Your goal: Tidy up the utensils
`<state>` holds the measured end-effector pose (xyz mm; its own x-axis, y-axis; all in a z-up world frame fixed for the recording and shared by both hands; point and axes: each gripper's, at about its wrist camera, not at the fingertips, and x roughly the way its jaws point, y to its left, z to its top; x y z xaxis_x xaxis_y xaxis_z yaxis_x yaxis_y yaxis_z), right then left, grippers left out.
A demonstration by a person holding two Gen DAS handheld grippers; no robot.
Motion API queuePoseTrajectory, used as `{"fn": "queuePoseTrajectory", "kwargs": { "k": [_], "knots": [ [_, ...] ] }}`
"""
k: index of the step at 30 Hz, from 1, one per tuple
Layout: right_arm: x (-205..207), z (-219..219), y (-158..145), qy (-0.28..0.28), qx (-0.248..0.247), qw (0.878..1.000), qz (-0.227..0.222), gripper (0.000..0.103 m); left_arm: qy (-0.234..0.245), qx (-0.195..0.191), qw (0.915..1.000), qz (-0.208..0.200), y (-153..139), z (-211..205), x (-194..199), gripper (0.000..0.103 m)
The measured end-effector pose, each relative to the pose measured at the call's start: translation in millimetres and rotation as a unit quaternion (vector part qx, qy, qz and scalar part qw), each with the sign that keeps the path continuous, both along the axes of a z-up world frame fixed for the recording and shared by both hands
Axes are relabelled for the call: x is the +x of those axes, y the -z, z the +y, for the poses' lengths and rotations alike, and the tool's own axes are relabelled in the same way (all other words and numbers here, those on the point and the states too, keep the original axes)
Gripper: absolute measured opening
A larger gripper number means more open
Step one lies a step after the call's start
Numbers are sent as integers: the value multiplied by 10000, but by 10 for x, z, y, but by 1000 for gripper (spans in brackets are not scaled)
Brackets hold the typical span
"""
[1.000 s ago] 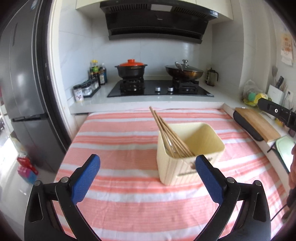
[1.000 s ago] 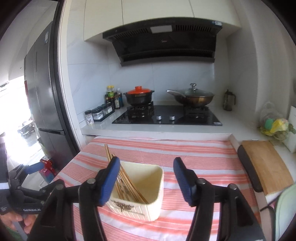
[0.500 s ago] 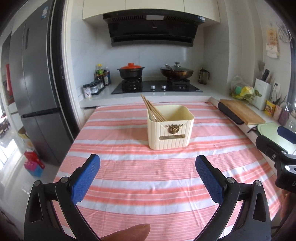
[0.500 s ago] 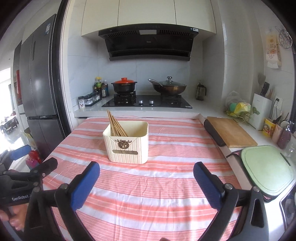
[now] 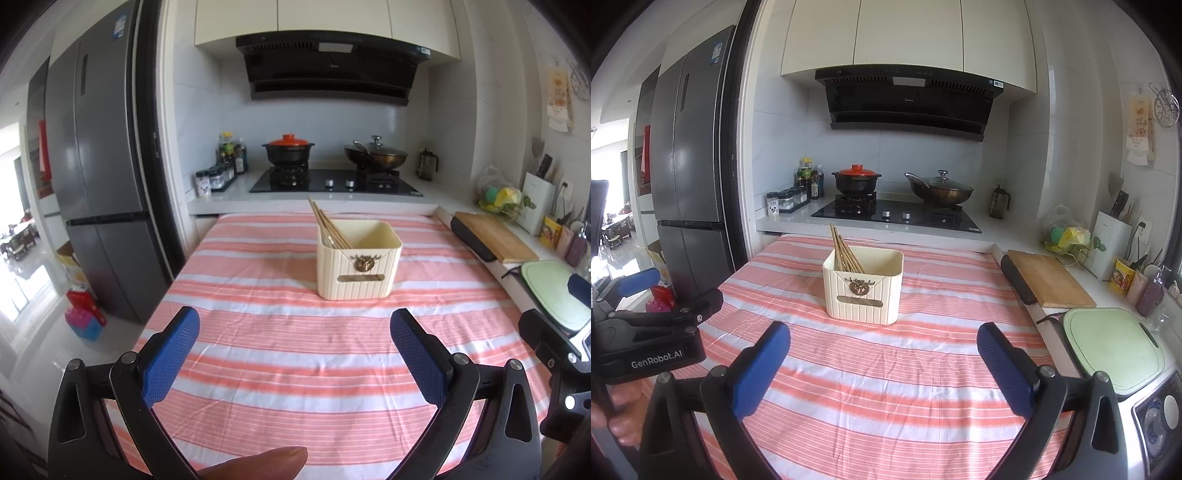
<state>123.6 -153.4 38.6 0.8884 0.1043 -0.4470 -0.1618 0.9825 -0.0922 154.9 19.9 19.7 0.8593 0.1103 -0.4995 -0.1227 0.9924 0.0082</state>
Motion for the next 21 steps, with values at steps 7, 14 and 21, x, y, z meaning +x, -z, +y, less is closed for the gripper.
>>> {"fn": "queuePoseTrajectory", "kwargs": {
  "k": [7, 14, 21],
  "knots": [
    [-57, -39, -32, -8, 93, 10000, -4, 103, 168, 80, 9998, -56, -67, -85, -87, 103],
    [-91, -52, -62, -24, 152, 9999, -3, 103, 231, 143, 9996, -35, -82, -149, -105, 103],
    [-102, -52, -72, -21, 159, 9999, -2, 103, 297, 101, 9995, -43, -94, -144, -111, 103]
  ]
}}
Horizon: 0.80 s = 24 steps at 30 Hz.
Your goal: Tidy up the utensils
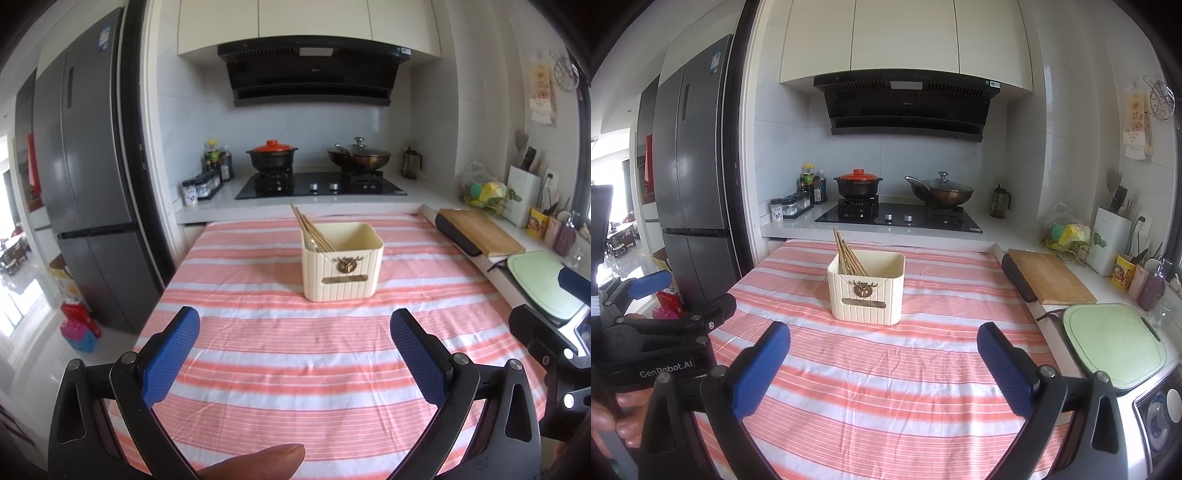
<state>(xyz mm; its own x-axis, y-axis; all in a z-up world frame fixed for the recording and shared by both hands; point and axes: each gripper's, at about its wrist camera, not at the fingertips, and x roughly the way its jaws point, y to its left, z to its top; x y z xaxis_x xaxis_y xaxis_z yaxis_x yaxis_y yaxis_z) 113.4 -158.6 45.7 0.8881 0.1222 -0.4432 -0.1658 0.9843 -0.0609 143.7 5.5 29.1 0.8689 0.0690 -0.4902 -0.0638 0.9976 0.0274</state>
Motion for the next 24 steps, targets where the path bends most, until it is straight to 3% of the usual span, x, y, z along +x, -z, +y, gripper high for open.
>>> {"fn": "queuePoseTrajectory", "kwargs": {
  "k": [24],
  "knots": [
    [-26, 26, 24, -35, -52, 10000, 54, 103, -1, 74, 10000, -27, -4, -17, -3, 103]
  ]
}}
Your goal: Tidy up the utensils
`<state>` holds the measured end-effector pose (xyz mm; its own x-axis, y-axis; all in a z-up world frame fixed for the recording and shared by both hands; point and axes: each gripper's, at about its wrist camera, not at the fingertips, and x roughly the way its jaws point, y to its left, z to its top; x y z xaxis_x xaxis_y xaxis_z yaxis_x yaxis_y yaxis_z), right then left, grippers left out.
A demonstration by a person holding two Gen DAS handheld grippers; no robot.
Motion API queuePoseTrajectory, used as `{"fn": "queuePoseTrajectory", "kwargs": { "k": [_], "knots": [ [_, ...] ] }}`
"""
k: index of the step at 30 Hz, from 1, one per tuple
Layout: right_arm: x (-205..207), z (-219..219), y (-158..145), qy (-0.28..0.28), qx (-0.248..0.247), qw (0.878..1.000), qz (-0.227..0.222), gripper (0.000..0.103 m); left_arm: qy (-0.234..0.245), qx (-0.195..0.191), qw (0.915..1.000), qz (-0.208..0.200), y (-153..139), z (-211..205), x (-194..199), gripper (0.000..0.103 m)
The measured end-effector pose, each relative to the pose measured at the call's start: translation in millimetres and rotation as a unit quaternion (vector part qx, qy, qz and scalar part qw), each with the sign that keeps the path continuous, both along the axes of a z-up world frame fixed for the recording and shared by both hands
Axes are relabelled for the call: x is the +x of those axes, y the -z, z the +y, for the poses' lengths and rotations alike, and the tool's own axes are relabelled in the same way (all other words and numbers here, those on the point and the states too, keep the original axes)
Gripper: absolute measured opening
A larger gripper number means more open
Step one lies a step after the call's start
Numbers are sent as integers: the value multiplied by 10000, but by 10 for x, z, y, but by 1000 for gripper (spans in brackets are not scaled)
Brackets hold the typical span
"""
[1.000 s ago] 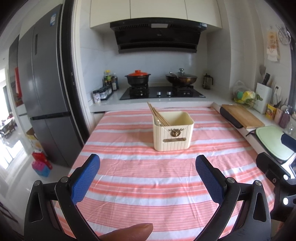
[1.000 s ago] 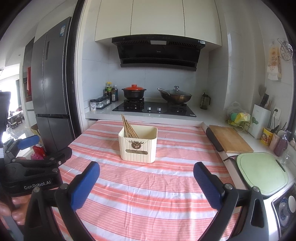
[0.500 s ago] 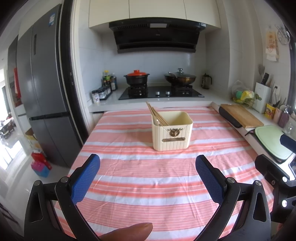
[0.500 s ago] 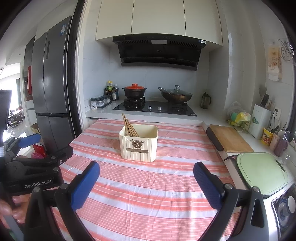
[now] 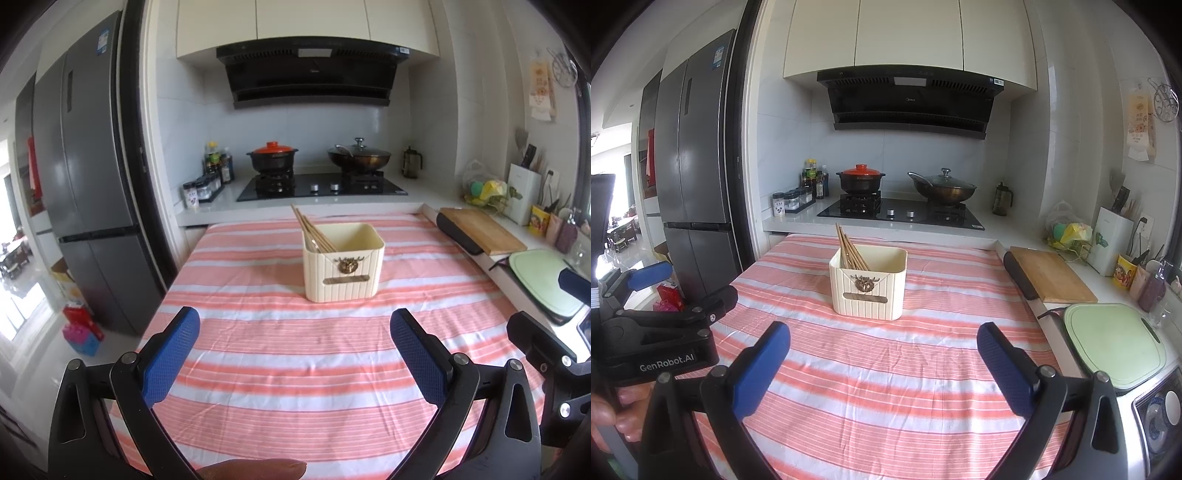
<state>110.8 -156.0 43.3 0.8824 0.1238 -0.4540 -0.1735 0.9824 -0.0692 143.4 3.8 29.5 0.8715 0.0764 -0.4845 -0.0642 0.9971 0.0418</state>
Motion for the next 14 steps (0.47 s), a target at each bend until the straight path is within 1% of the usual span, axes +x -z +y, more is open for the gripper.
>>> {"fn": "queuePoseTrajectory", "kwargs": {
  "k": [8, 11, 14],
  "knots": [
    [-1, -30, 10, 37, -10, 10000, 2, 103, 88, 35, 10000, -27, -4, -41, -10, 103],
    [-8, -51, 16, 66, -19, 10000, 8, 103, -11, -2, 10000, -98, -13, -34, -30, 103],
    [-2, -77, 22, 94, 1, 10000, 30, 103, -2, 8, 10000, -97, -17, -47, -30, 103]
  ]
}}
